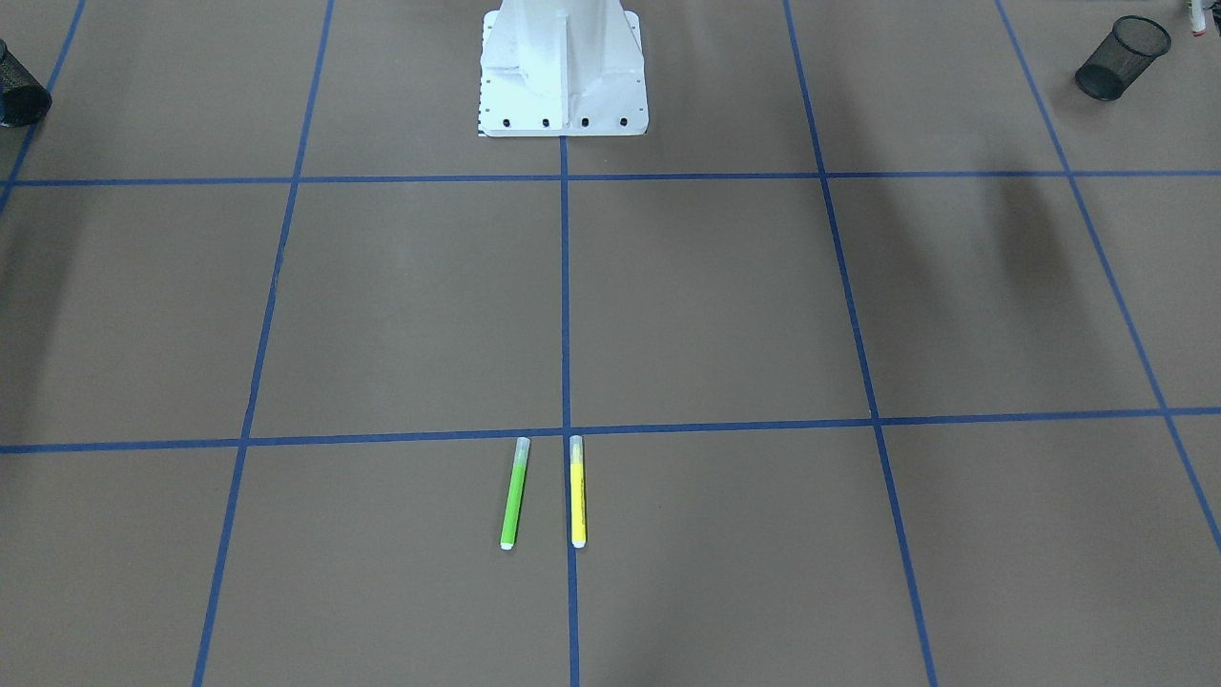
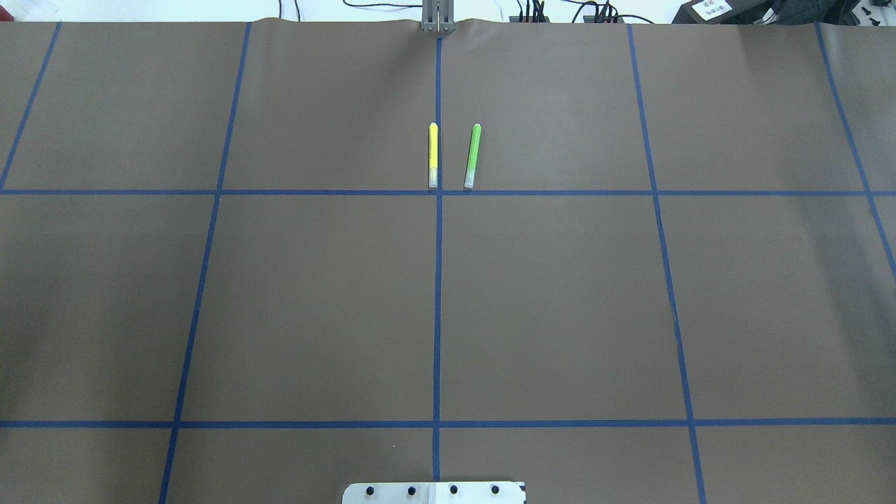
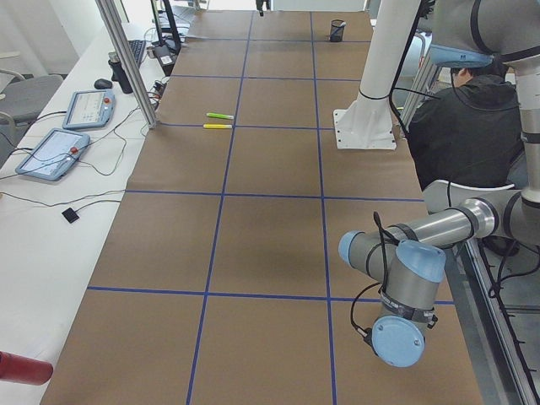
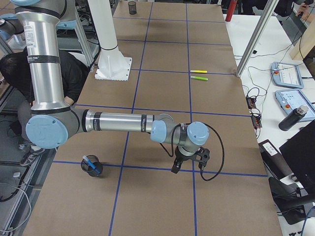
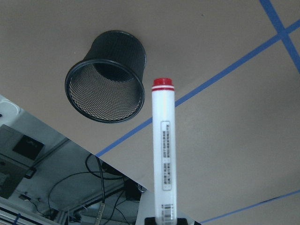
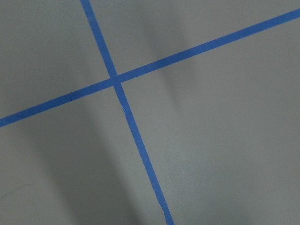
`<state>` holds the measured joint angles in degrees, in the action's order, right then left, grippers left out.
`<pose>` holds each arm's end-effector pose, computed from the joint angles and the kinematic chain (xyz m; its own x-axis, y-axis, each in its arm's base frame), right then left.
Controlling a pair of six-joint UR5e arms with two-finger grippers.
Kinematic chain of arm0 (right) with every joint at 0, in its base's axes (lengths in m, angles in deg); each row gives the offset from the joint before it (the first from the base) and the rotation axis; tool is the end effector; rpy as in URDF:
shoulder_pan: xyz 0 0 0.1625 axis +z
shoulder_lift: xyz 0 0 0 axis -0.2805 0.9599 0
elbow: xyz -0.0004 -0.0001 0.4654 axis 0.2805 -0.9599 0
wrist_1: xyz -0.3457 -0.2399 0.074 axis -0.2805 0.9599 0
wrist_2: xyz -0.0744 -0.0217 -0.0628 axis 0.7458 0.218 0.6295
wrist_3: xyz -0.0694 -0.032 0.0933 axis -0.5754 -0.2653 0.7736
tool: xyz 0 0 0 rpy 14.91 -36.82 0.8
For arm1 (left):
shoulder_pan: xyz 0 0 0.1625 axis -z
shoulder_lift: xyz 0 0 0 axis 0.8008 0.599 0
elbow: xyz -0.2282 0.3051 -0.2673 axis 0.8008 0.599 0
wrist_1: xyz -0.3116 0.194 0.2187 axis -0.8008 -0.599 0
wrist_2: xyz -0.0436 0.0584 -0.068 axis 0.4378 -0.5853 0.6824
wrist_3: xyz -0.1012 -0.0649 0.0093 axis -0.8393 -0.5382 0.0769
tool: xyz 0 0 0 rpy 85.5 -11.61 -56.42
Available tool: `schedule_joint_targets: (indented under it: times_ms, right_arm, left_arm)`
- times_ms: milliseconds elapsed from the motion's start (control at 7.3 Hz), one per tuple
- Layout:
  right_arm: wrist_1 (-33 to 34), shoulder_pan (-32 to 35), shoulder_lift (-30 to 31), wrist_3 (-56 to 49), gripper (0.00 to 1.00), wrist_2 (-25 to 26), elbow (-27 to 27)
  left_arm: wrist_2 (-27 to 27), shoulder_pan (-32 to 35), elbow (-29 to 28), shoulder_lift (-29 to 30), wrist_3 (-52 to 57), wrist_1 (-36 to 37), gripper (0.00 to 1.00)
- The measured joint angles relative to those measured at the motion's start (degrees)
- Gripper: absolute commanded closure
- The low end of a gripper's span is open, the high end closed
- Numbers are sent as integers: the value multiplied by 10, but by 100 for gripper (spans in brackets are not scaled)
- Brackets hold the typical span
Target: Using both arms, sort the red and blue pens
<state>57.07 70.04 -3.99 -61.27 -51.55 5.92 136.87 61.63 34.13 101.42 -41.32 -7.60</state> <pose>0.0125 -0.5275 0.7277 0.6869 0.3332 0.6459 -0.1353 0.9318 -0.3368 -0.1075 -0.1028 0.7864 0.4195 -0.8150 -0.3998 -0.0521 0.4180 -0.9069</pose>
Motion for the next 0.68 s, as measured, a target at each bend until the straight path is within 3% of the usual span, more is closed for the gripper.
schedule_joint_targets:
  times_ms: [685]
  right_arm:
    - [-2,-1,0,1,0,-6,4]
  left_arm:
    - [63,10,-113,13,-1,63,100]
